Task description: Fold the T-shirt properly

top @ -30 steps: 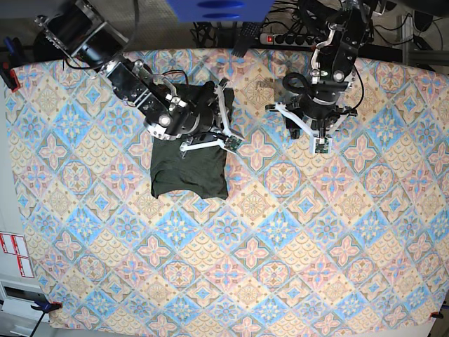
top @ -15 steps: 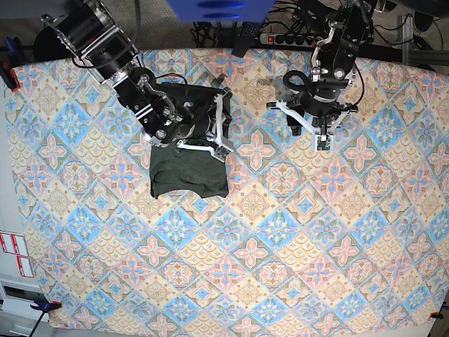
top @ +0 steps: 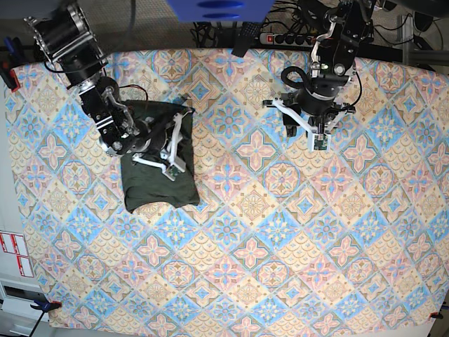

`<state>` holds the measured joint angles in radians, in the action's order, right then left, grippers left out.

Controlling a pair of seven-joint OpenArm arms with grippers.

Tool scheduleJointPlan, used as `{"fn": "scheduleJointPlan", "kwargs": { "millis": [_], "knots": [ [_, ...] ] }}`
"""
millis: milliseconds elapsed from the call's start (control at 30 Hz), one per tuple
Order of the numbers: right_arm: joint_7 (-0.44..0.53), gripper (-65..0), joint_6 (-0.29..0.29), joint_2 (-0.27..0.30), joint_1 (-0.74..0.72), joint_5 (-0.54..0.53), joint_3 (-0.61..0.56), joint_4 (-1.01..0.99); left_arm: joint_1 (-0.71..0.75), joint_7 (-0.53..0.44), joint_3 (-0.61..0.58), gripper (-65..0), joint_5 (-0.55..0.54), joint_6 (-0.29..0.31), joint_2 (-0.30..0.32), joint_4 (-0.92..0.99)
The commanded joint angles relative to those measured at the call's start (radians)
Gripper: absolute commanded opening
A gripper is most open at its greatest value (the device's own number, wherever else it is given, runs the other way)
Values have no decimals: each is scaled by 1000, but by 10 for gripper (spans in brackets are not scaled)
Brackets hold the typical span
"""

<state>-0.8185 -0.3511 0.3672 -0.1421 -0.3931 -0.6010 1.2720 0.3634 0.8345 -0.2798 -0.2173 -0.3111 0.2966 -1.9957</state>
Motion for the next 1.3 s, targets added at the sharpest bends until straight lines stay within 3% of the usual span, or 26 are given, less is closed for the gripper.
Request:
{"fn": "scheduleJointPlan", "kwargs": {
  "millis": [0,333,500,700,1267],
  "knots": [
    [-61,-564,40,29,-8,67,34,-10,-2,-16,1,-432,5,-3,5,-21],
    [-60,-564,40,42,-44,67,89,-47,16,-19,1,-431,5,-3,5,-21],
    [-69,-564,40,45,-37,66,94,53,16,-19,1,-431,5,-3,6,-23],
    [-71,-564,40,97,57,61,106,243,49,-19,7,-431,5,-3,6,-32],
    [-69,-570,40,108,589,59,708,608,253,-19,11,-437,8,-3,49,-106]
  ]
}}
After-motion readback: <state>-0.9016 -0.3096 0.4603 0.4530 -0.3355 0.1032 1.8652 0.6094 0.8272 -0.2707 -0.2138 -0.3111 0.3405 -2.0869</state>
